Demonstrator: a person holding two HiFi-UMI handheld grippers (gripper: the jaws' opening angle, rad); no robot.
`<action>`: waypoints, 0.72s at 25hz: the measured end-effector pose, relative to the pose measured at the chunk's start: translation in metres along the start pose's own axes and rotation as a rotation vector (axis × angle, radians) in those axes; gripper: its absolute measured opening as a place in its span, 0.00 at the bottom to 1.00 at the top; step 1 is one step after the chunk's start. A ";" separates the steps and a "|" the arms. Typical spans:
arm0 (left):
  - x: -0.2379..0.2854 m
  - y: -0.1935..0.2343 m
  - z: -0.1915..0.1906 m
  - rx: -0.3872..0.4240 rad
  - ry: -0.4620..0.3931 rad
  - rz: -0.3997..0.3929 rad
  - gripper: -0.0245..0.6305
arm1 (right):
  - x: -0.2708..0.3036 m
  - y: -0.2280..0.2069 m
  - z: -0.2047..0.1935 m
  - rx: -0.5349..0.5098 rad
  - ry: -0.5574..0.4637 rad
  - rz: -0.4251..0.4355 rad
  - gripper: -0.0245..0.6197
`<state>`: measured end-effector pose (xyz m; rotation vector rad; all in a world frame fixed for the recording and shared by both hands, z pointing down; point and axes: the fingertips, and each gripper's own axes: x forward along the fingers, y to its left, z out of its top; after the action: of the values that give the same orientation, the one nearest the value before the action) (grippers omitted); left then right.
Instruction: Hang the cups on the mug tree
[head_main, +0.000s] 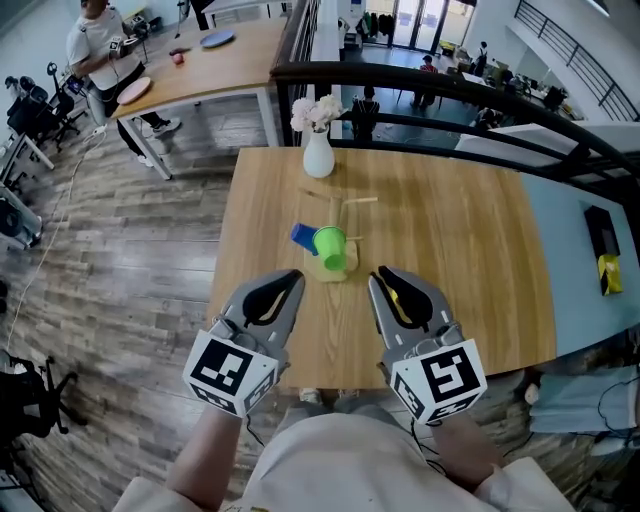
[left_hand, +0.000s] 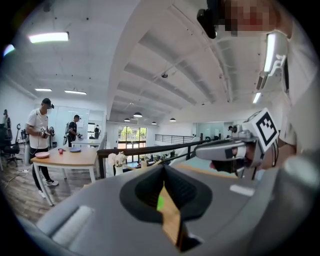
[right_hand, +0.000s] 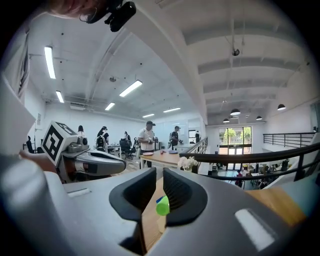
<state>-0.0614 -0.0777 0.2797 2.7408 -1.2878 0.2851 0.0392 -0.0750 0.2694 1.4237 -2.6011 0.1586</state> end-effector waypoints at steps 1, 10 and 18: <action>-0.005 -0.003 0.007 0.004 -0.015 0.000 0.04 | -0.006 0.001 0.008 0.001 -0.018 -0.001 0.11; -0.035 -0.030 0.022 0.021 -0.034 0.005 0.04 | -0.035 0.019 0.023 0.039 -0.062 0.035 0.05; -0.046 -0.038 0.015 0.016 -0.044 -0.010 0.04 | -0.042 0.024 0.007 0.074 -0.030 0.055 0.04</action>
<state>-0.0591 -0.0217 0.2547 2.7811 -1.2878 0.2372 0.0403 -0.0285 0.2536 1.3894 -2.6867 0.2450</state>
